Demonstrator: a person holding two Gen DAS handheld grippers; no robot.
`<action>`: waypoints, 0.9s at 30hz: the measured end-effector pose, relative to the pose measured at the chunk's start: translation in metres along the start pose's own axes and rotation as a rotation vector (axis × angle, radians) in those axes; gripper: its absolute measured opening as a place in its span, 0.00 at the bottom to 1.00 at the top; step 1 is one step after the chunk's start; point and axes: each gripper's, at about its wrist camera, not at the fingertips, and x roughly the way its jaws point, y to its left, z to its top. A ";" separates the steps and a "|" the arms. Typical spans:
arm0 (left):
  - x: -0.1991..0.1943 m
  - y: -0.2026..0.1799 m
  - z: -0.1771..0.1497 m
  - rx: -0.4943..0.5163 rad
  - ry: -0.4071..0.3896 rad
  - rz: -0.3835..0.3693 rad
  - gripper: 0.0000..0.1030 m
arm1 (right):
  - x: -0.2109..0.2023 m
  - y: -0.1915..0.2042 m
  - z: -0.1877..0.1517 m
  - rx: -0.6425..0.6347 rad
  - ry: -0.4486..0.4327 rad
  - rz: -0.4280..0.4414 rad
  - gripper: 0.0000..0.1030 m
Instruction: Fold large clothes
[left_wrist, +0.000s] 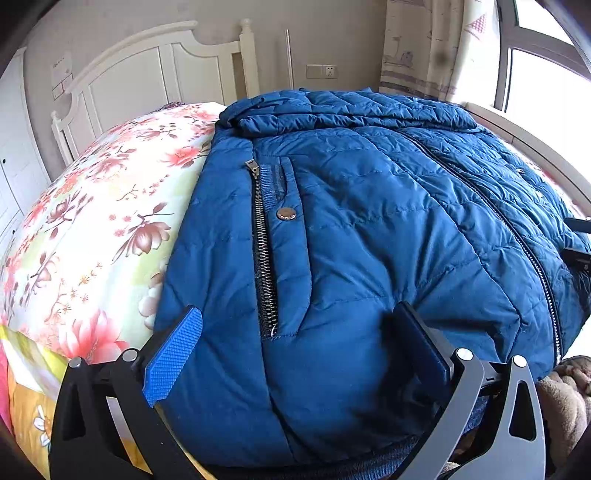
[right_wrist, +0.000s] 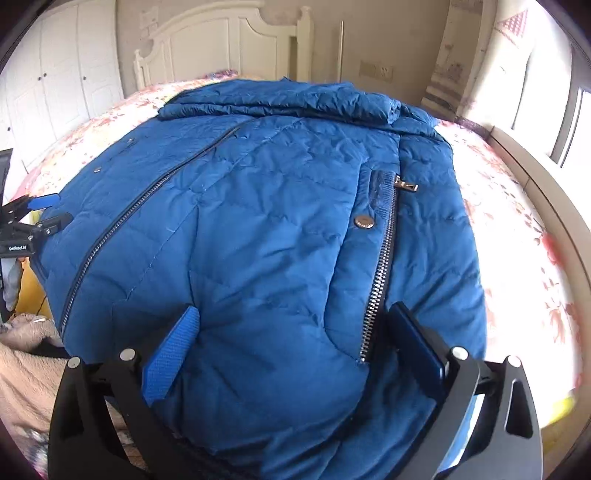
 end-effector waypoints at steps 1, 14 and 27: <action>-0.005 0.002 0.000 -0.005 -0.011 0.017 0.96 | -0.003 0.002 0.002 -0.009 -0.018 -0.013 0.96; -0.027 0.049 -0.053 -0.131 -0.007 -0.031 0.96 | -0.035 -0.062 -0.073 0.193 -0.015 0.000 0.98; -0.005 0.059 -0.055 -0.223 0.038 -0.194 0.96 | -0.024 -0.041 -0.062 0.116 -0.052 -0.042 0.91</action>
